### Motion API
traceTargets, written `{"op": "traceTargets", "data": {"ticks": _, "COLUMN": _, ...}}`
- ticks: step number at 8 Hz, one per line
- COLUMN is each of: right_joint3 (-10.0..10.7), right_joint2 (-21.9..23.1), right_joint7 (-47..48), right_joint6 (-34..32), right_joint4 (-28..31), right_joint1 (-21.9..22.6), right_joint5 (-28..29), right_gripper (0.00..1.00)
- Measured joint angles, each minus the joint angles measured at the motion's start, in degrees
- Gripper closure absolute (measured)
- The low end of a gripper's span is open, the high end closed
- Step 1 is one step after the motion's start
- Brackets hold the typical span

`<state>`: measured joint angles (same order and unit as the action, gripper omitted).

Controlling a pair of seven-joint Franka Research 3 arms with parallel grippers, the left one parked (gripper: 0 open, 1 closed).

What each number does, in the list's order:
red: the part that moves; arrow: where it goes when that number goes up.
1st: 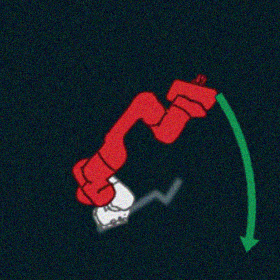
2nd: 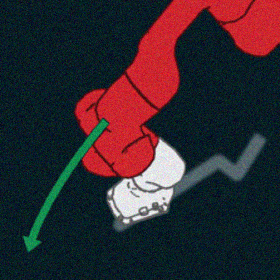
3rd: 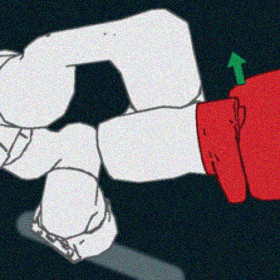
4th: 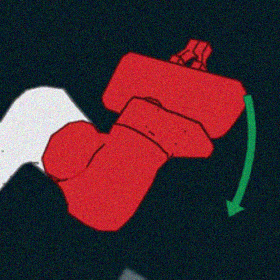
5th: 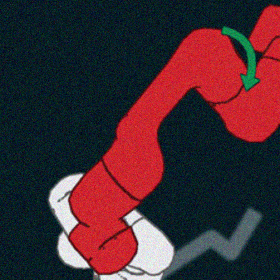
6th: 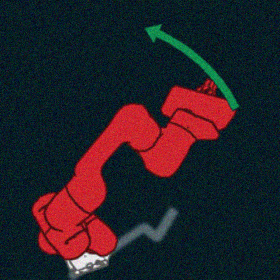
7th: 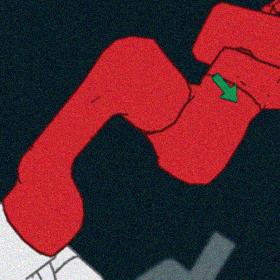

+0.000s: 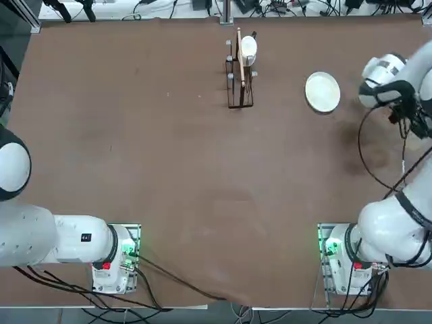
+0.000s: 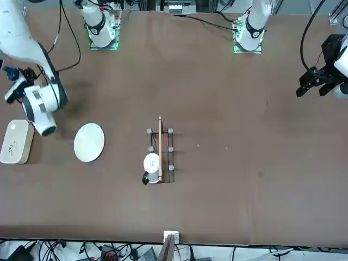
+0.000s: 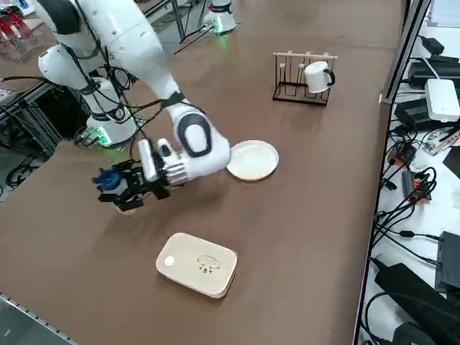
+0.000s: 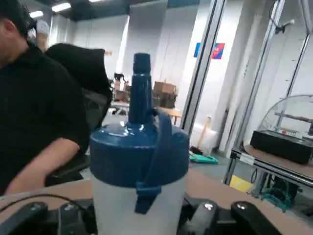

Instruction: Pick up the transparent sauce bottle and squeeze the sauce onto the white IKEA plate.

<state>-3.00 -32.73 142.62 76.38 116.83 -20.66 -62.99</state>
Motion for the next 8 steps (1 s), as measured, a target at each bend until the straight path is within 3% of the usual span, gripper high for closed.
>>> {"op": "traceTargets", "data": {"ticks": 2, "right_joint3": 0.01, "right_joint2": 3.34, "right_joint7": 4.5, "right_joint6": 6.85, "right_joint4": 7.64, "right_joint1": -6.32, "right_joint5": -4.49, "right_gripper": 0.67}}
{"op": "traceTargets", "data": {"ticks": 5, "right_joint3": 0.02, "right_joint2": 0.99, "right_joint7": 10.19, "right_joint6": 12.1, "right_joint4": 12.01, "right_joint1": -17.28, "right_joint5": -14.76, "right_gripper": 0.67}}
{"op": "traceTargets", "data": {"ticks": 8, "right_joint3": -0.06, "right_joint2": -1.68, "right_joint7": 13.16, "right_joint6": 13.68, "right_joint4": 12.38, "right_joint1": -20.31, "right_joint5": -16.86, "right_gripper": 0.67}}
